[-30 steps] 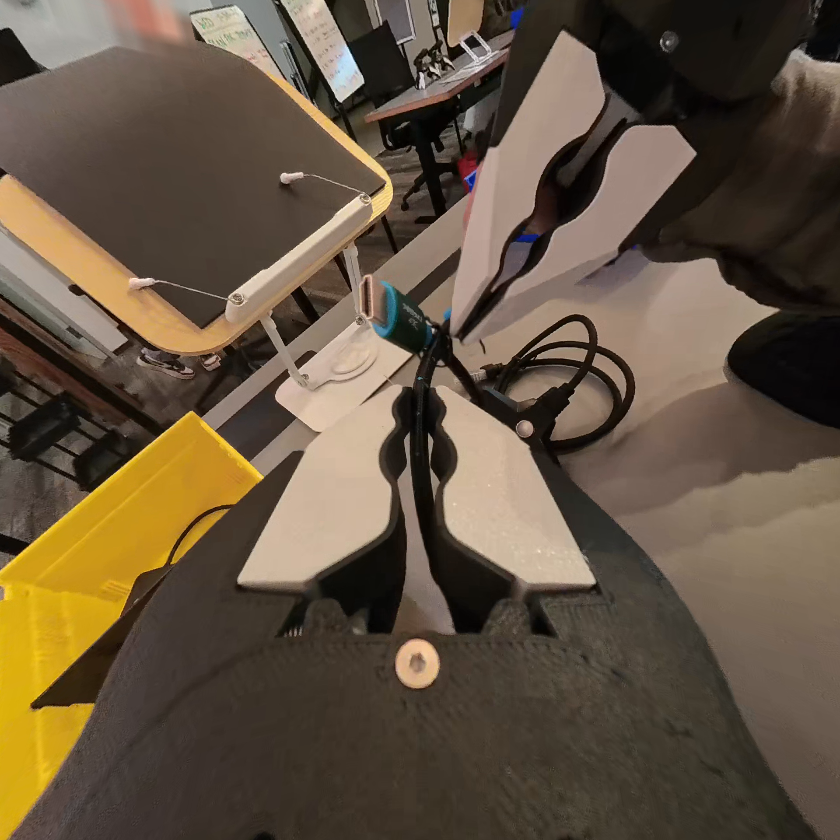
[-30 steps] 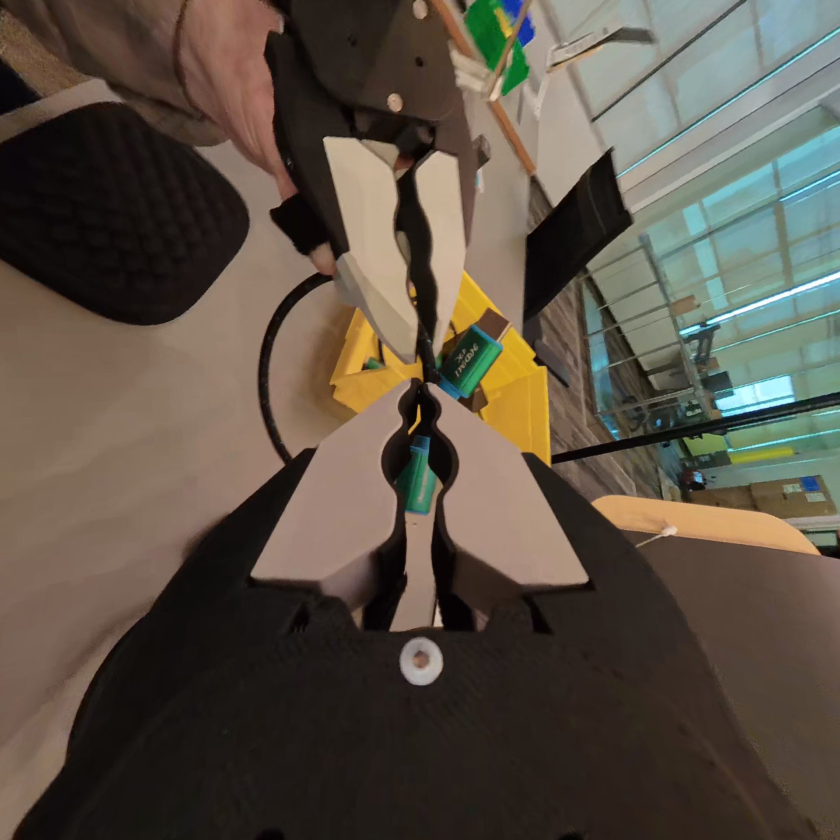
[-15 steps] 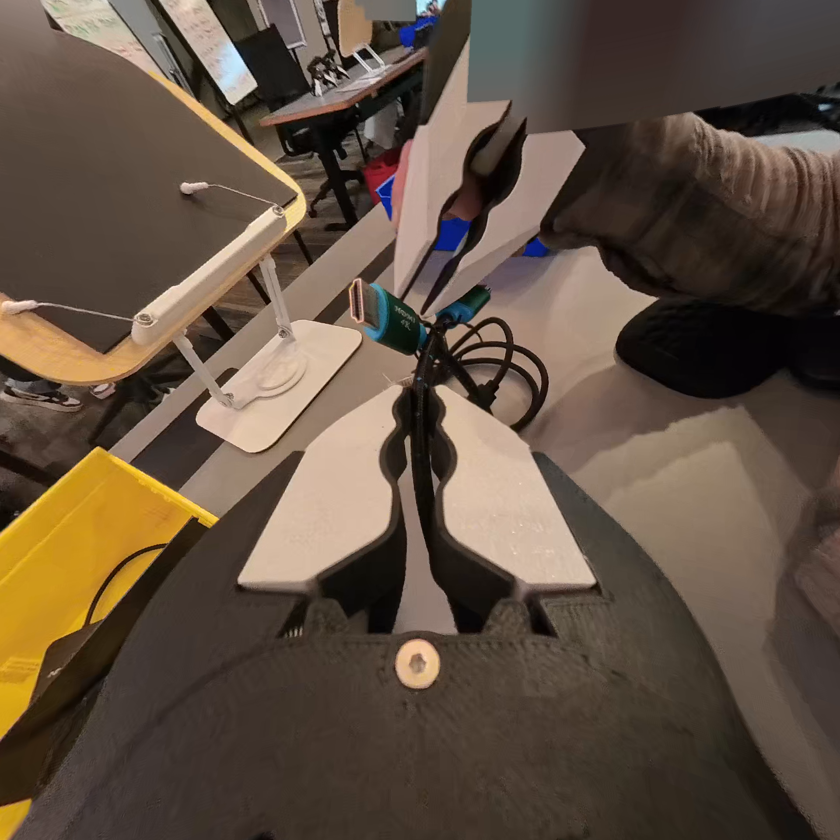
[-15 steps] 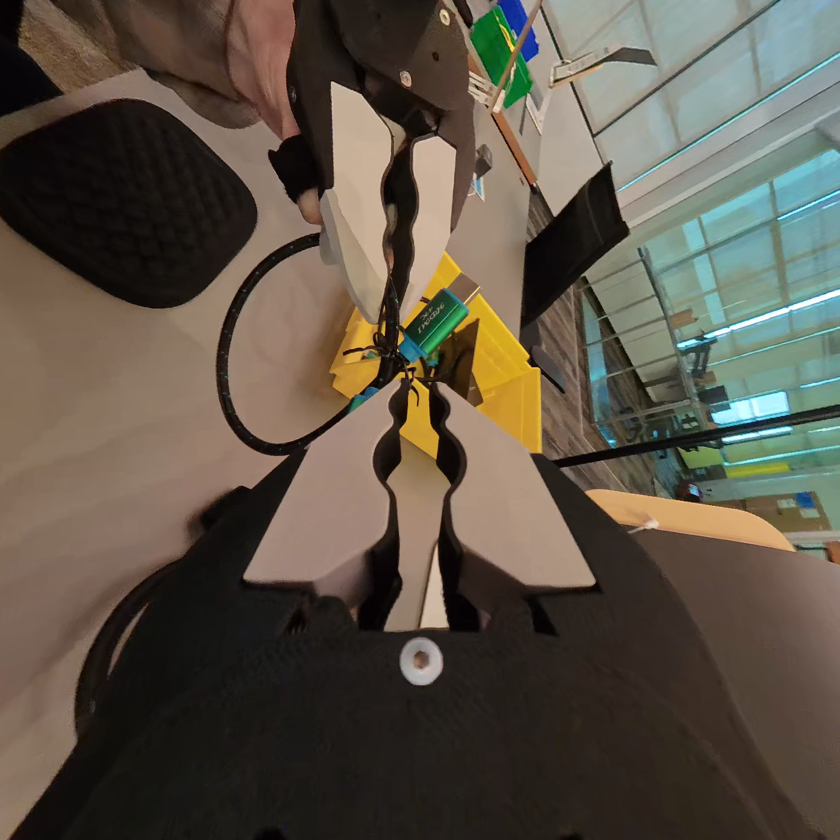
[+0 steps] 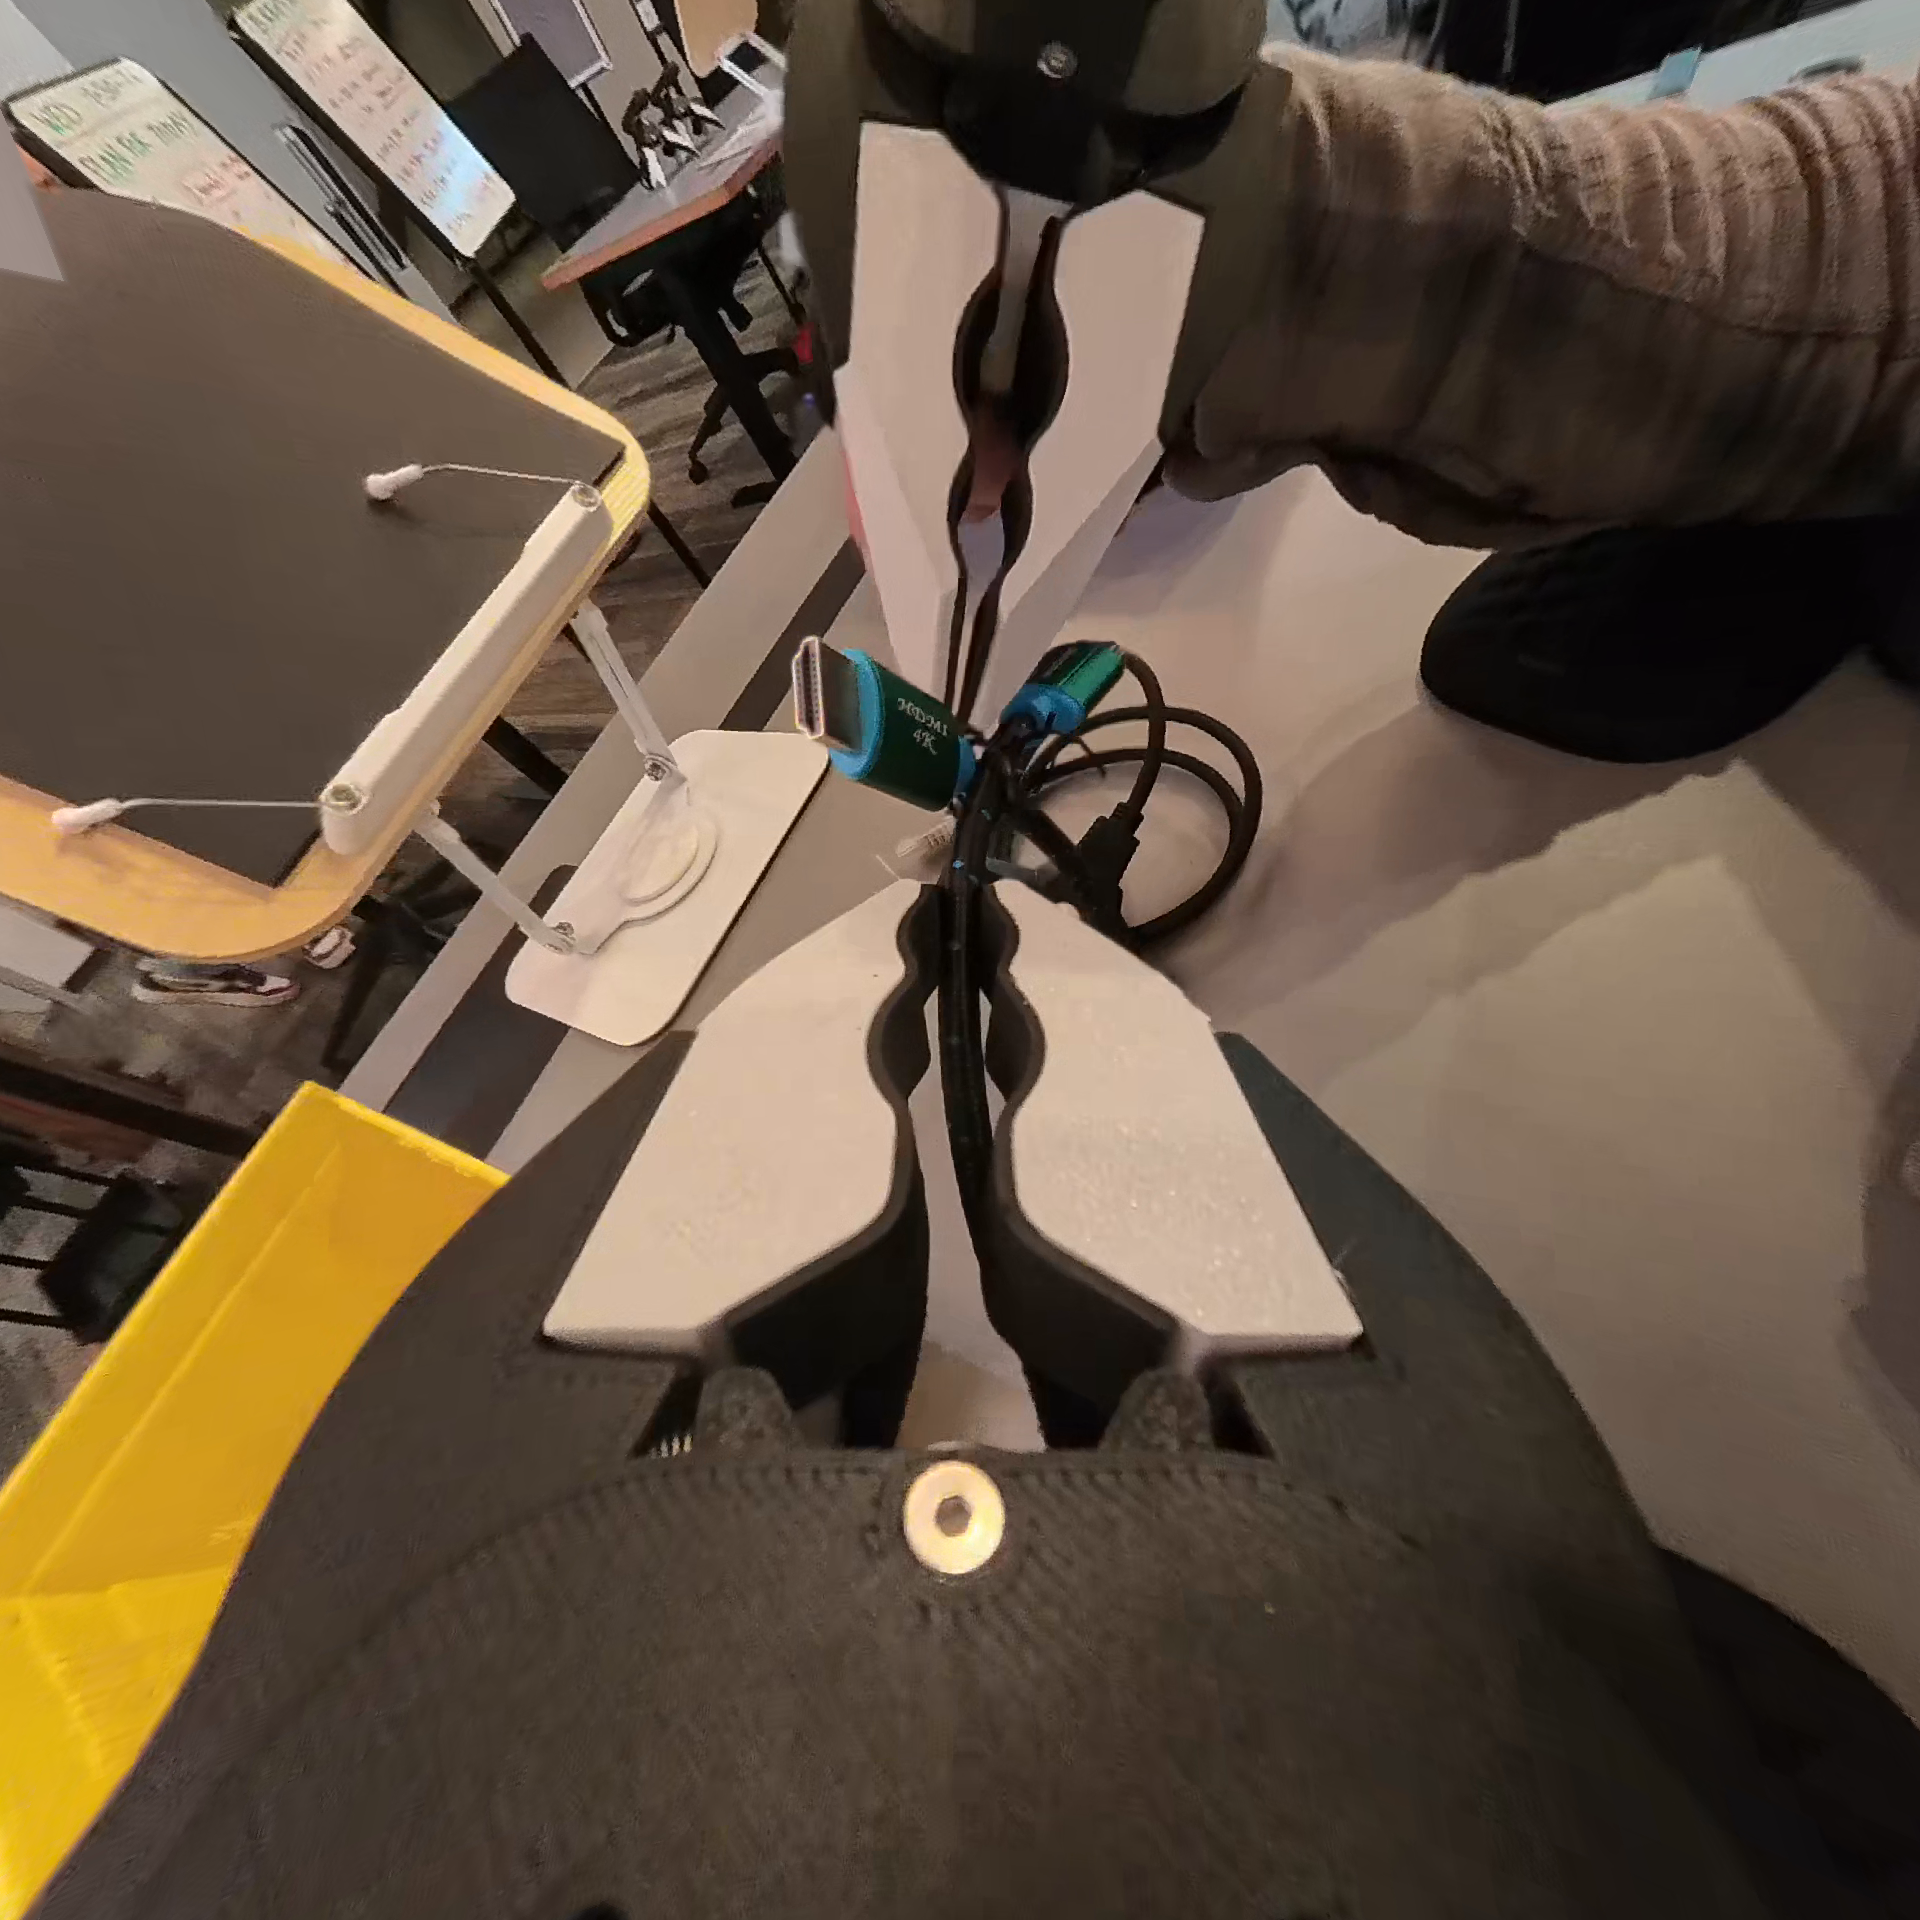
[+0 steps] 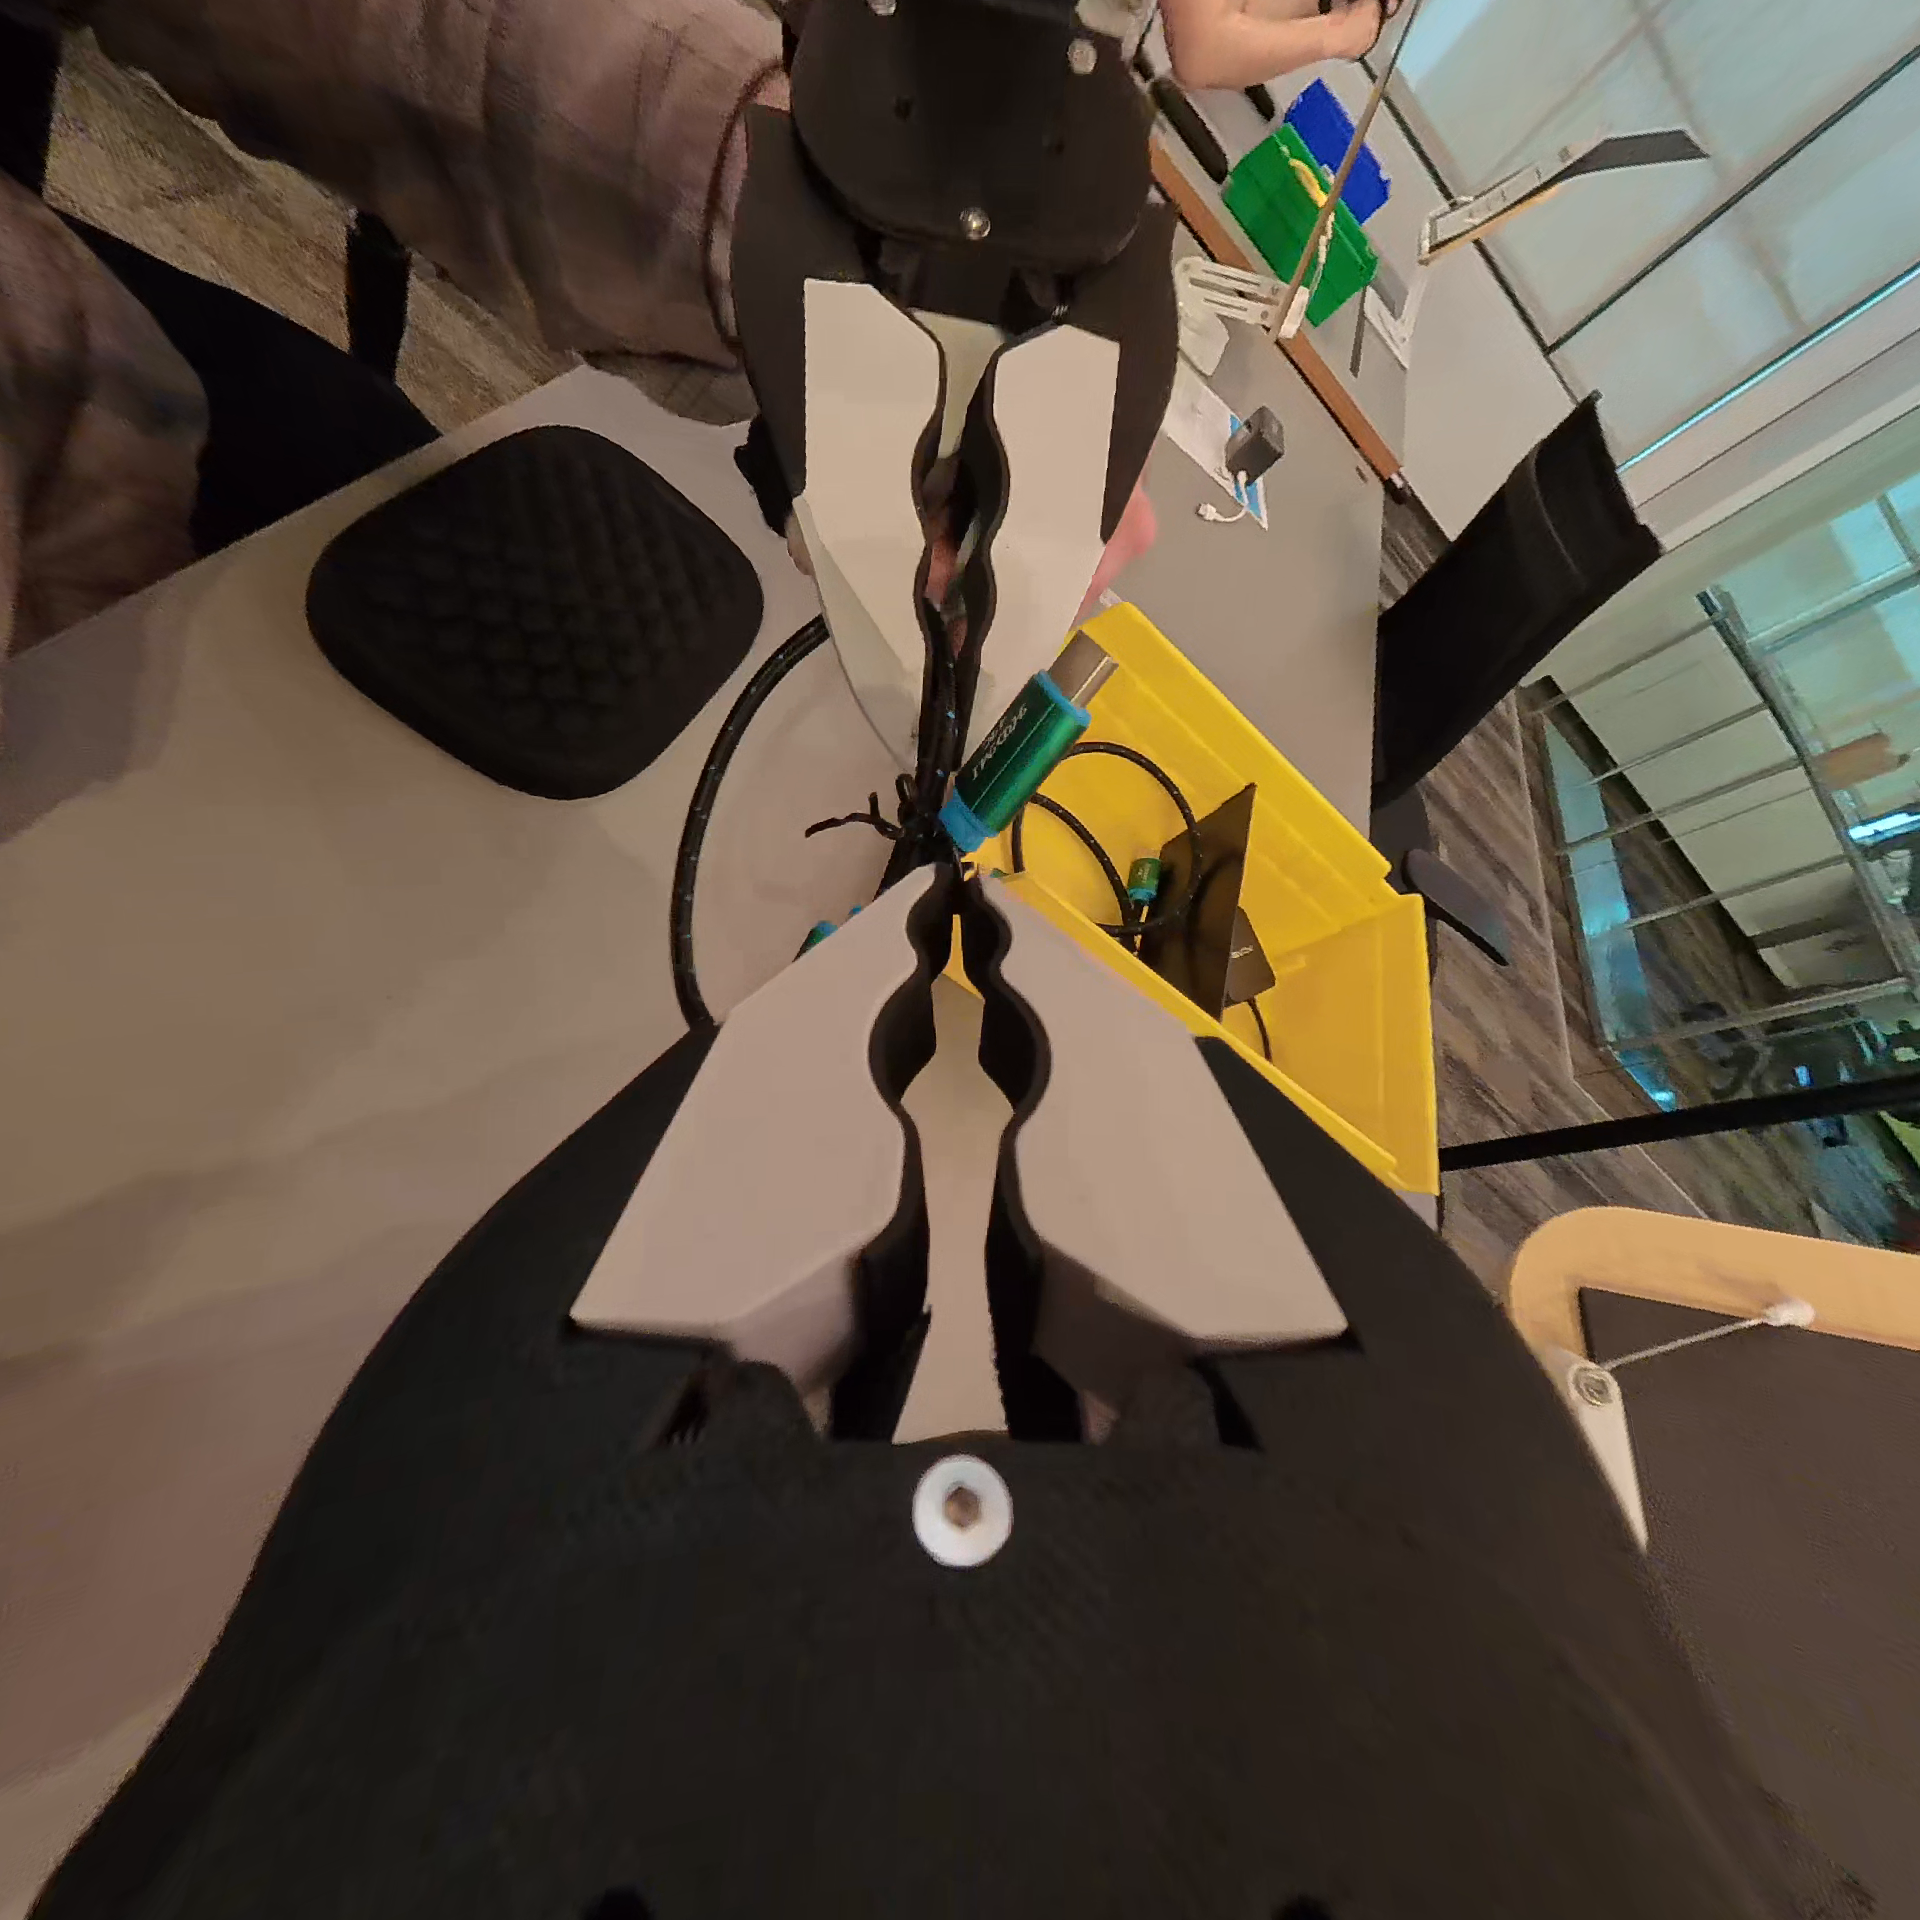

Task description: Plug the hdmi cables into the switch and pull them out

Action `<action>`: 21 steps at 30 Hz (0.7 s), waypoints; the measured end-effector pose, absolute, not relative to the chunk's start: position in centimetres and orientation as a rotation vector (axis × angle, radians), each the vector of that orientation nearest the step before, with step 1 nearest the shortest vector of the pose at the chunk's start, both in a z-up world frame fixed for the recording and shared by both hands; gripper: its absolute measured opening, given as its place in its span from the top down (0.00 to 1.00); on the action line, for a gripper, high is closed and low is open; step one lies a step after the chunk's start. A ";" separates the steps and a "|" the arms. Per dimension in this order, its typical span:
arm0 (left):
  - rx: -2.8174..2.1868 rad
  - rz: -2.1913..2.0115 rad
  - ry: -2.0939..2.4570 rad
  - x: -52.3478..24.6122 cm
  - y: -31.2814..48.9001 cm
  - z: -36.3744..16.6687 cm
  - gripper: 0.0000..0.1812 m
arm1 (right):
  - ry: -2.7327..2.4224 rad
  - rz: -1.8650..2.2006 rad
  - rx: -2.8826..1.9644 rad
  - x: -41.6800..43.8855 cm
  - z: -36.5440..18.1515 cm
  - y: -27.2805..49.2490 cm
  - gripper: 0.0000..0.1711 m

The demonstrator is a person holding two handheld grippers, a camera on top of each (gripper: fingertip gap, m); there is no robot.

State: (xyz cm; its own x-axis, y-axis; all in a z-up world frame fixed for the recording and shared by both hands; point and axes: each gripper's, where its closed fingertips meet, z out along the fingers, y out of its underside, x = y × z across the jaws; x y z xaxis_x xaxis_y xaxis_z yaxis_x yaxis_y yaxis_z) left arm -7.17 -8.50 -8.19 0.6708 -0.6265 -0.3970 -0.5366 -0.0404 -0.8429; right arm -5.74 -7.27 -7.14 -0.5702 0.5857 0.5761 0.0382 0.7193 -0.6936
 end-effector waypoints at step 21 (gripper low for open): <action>-1.717 0.078 0.715 -10.9 -6.7 -6.7 0.96 | -2.039 0.608 -0.422 -6.4 -6.4 -8.3 1.00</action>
State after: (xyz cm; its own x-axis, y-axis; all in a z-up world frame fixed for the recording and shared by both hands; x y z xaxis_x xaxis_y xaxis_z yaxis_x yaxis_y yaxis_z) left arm -10.95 -6.73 -6.70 0.8077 -0.4157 -0.4182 -0.4965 -0.0969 -0.8626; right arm -6.39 -8.28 -6.42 -0.5040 0.5177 0.6913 0.0544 0.8179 -0.5729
